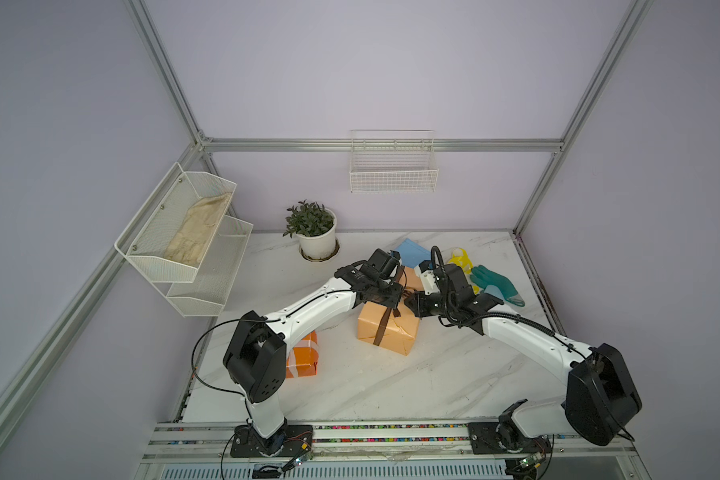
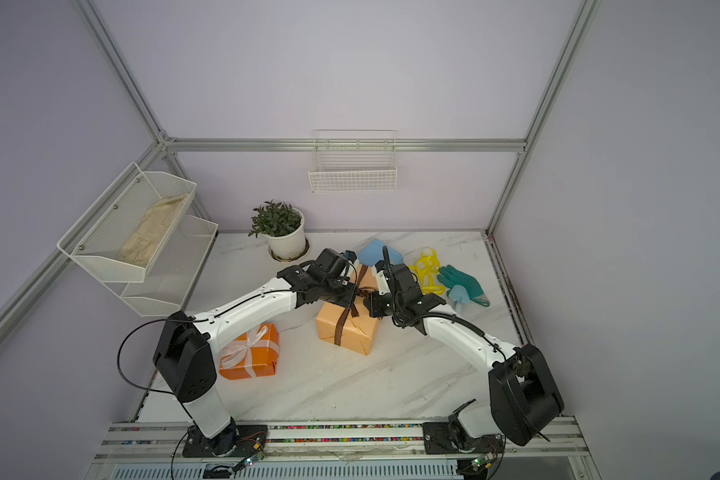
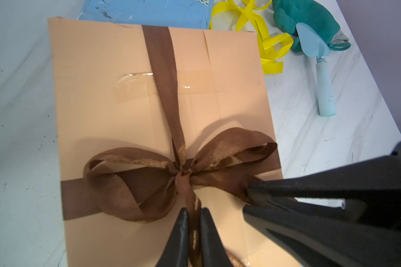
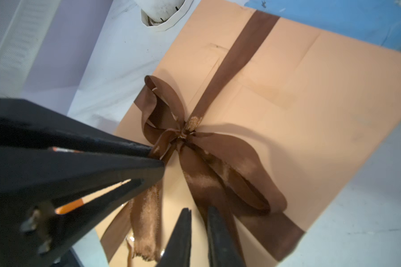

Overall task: Untie the ribbon bows on the gift boxes
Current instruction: Untie the ribbon from the gift box.

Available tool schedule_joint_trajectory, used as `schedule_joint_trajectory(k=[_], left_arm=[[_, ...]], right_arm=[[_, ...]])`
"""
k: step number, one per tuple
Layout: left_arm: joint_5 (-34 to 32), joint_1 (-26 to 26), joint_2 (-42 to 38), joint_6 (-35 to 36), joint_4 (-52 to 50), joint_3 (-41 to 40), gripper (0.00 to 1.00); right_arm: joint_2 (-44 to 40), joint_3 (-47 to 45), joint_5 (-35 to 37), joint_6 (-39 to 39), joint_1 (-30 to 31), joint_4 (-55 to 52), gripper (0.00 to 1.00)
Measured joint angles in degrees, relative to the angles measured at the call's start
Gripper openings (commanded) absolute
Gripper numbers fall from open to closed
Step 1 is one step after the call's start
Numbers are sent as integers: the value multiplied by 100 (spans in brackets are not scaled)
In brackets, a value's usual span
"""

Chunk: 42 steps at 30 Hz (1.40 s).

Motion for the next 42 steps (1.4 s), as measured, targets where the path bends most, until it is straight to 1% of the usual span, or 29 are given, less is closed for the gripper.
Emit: schedule_joint_trajectory(k=[3, 7, 13, 14, 15, 16, 17, 19, 20, 22, 23, 25, 26, 27, 29, 30, 33, 35, 36, 37, 39, 42], left_arm=[[28, 39, 0, 4, 0, 0, 17], [55, 125, -22, 4, -13, 0, 17], [57, 282, -286, 111, -68, -11, 11], [66, 291, -352, 127, -70, -11, 10], [76, 306, -396, 140, -63, -11, 8], [101, 321, -439, 153, -63, -11, 8], [129, 326, -455, 153, -61, -11, 7], [201, 330, -448, 153, -68, -11, 5], [229, 330, -442, 151, -81, -11, 4], [282, 330, -442, 151, -81, -11, 4], [315, 330, -442, 153, -79, -13, 12], [363, 330, -442, 157, -83, -13, 43], [358, 330, -442, 170, -81, -20, 53], [350, 330, -446, 170, -66, -46, 58], [278, 330, -457, 173, -63, -133, 64], [219, 330, -463, 212, -72, -179, 64], [87, 330, -468, 337, -103, -302, 63], [55, 330, -468, 422, -111, -323, 60], [50, 330, -468, 455, -116, -323, 58], [48, 330, -468, 483, -114, -323, 54], [37, 330, -468, 557, -114, -323, 40], [11, 330, -463, 608, -118, -323, 21]], right_arm=[[-35, 2, 131, -17, 0, -74, 0], [-146, 2, 361, -13, 0, -157, 0], [-407, 2, 621, -28, 0, -280, 0], [-428, 2, 614, -48, 0, -295, 10], [-435, 2, 601, -66, 0, -293, 32], [-435, 4, 549, -85, 0, -293, 44], [-426, 4, 507, -114, 2, -295, 51], [-382, 42, 457, -195, 35, -299, 52], [-343, 76, 437, -216, 66, -291, 52], [-208, 186, 404, -284, 136, -280, 52], [-105, 256, 407, -313, 179, -273, 52], [90, 367, 420, -380, 254, -275, 51], [181, 413, 457, -417, 286, -282, 50], [245, 437, 498, -450, 315, -289, 49], [286, 466, 584, -507, 356, -295, 46], [284, 474, 627, -527, 363, -304, 45], [293, 474, 778, -577, 387, -343, 30], [299, 476, 855, -603, 387, -387, 23], [306, 476, 894, -621, 387, -400, 15], [315, 476, 920, -612, 387, -404, 10], [323, 476, 988, -614, 389, -407, 0], [323, 476, 1016, -614, 391, -402, 0]])
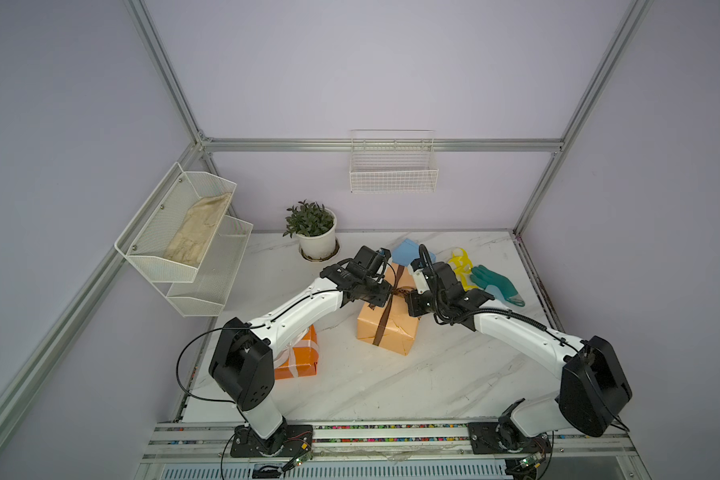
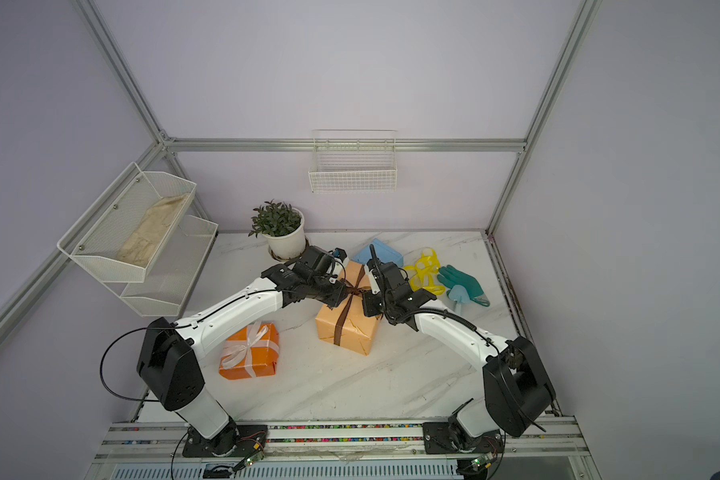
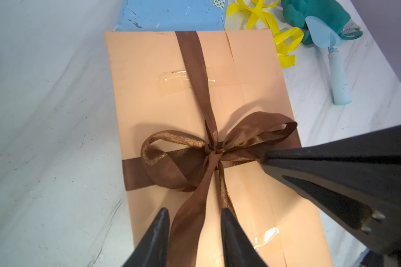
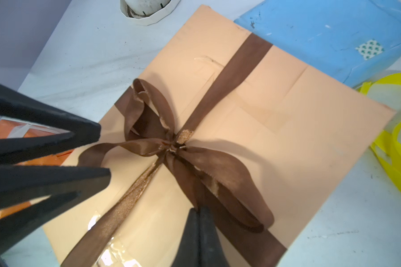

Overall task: Untie the ribbon bows on the gift boxes
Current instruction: Untie the ribbon from the gift box.

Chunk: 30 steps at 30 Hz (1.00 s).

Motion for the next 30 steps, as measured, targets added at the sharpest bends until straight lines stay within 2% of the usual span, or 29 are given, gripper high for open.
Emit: schedule_joint_trajectory(k=[3, 4, 20, 24, 26, 30], left_arm=[[-13, 0, 0, 26, 2, 0, 3], [-20, 0, 0, 33, 2, 0, 0], [-177, -2, -22, 125, 125, -140, 0], [-267, -24, -33, 278, 144, -214, 51], [-308, -61, -33, 295, 181, -214, 61], [-417, -192, -33, 428, 192, -214, 61]], right_arm=[[0, 0, -2, 28, 0, 4, 0], [0, 0, -4, 46, 0, 7, 0], [-9, -2, -116, 439, 2, 42, 0], [-127, -35, -184, 564, 2, 44, 0], [-155, -35, -238, 603, 4, 59, 0], [-157, -35, -328, 640, 7, 90, 0]])
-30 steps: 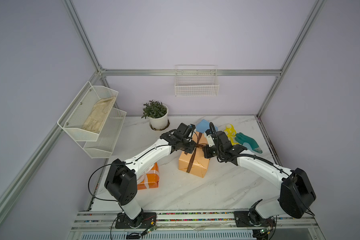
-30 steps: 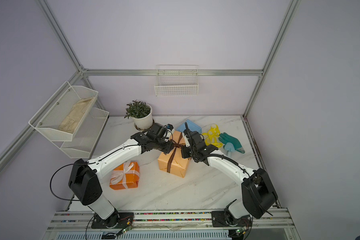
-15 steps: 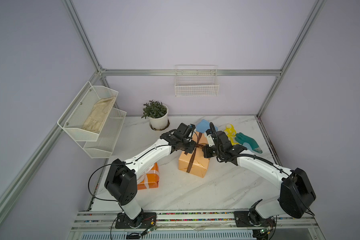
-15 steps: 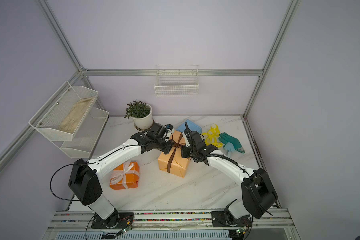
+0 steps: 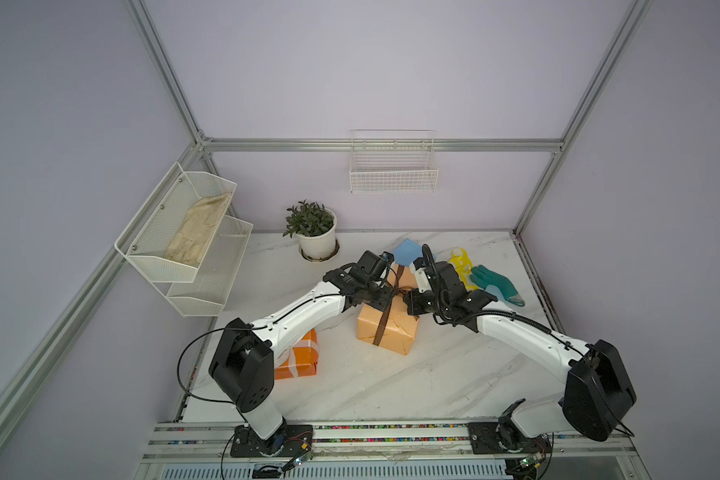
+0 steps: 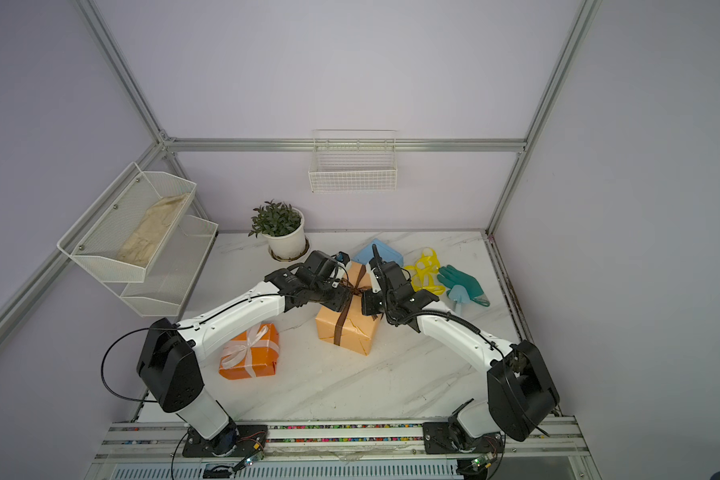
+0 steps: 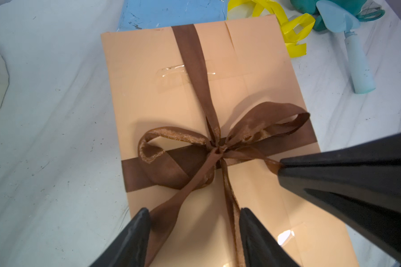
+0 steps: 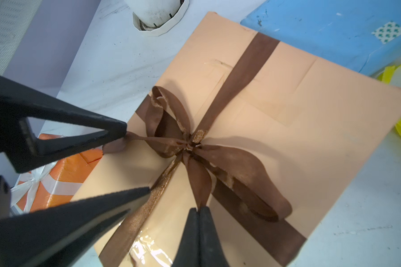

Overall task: Untie the ribbon bows on the gift boxes
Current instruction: Untie the ribbon from the gift box.

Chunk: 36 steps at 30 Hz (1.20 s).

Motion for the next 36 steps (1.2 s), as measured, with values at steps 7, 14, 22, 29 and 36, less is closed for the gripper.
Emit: schedule_joint_trajectory(k=[7, 14, 22, 29, 36], left_arm=[[-271, -57, 4, 201, -4, 2, 55], [-662, -57, 4, 474, 0, 11, 59], [-761, -57, 179, 629, 55, 11, 0], [-769, -2, 129, 555, 116, 0, 0], [-990, 487, -284, 214, 289, -387, 0]], right_arm=[[0, 0, -96, 55, 0, 31, 0], [0, -9, -166, 79, 0, 66, 0], [-4, -44, -181, 94, 0, 96, 0], [-219, -275, 162, 295, 0, 33, 0], [-1025, -715, 756, 623, -201, -306, 0]])
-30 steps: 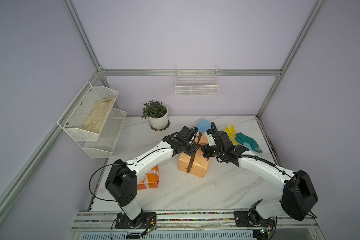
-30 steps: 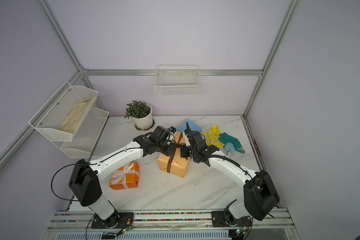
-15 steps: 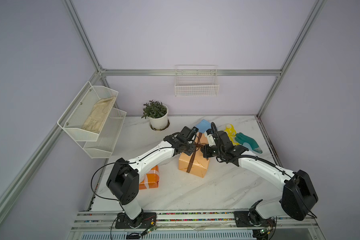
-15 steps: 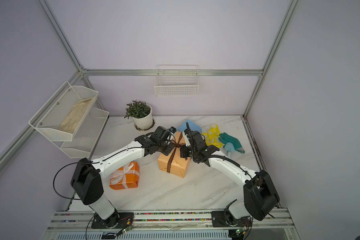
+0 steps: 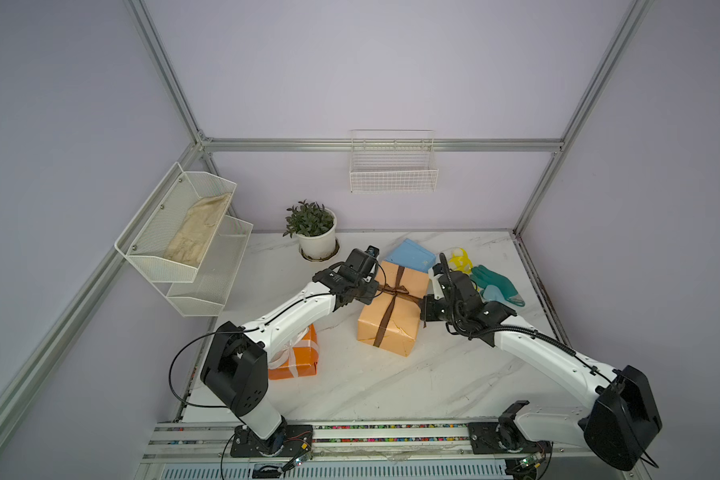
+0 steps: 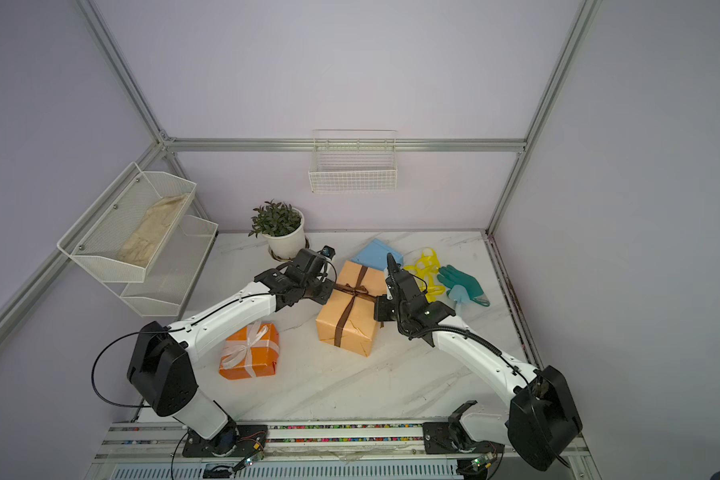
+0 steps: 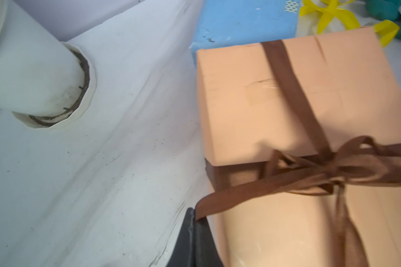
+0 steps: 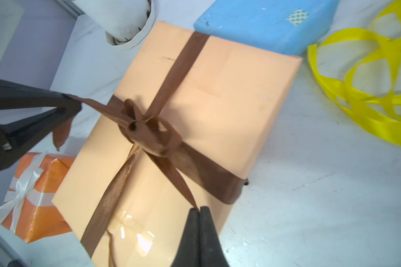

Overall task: Untie the ribbon bows on the gift boxes
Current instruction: Untie the ribbon from the gift box, then adjust the gift box at the center of the board.

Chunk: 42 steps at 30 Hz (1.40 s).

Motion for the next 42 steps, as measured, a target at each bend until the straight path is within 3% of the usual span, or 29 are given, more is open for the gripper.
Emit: schedule_joint_trajectory(k=[13, 14, 15, 16, 17, 18, 19, 20, 21, 28, 34, 42], left_arm=[[-533, 1047, -256, -702, -103, -330, 0], [-527, 1126, -280, -719, -105, -330, 10], [-511, 1178, -293, -743, -101, -330, 40], [-476, 1217, -302, -774, -98, -330, 62], [-400, 1239, -302, -804, -98, -330, 71], [-289, 1252, -302, -815, -96, -330, 83], [-160, 1252, -302, -826, -103, -330, 100], [-26, 1252, -302, -841, -103, -330, 100], [87, 1252, -302, -863, -98, -330, 100], [769, 1248, -774, -1224, -87, -507, 100], [1985, 1145, -1766, -1786, 20, -951, 100], [2828, 195, -2041, -2994, 48, -1873, 100]], right_arm=[[-1038, -468, 898, 483, -1043, -1113, 0], [-1178, -505, 922, 507, -1067, -1163, 0], [-1285, -542, 916, 516, -1080, -1182, 0], [-1373, -577, 863, 520, -1091, -1180, 0], [-1443, -610, 726, 520, -1099, -1158, 9], [-1484, -640, 588, 507, -1104, -1117, 26], [-1495, -662, 446, 496, -1104, -1069, 52], [-1488, -682, 291, 463, -1104, -999, 95], [-1460, -682, 177, 439, -1104, -964, 97], [-966, -415, -61, 39, -1104, -343, 97], [734, 828, -531, -544, -1139, 614, 88], [2562, 1825, -1751, -898, -1552, 1180, 83]])
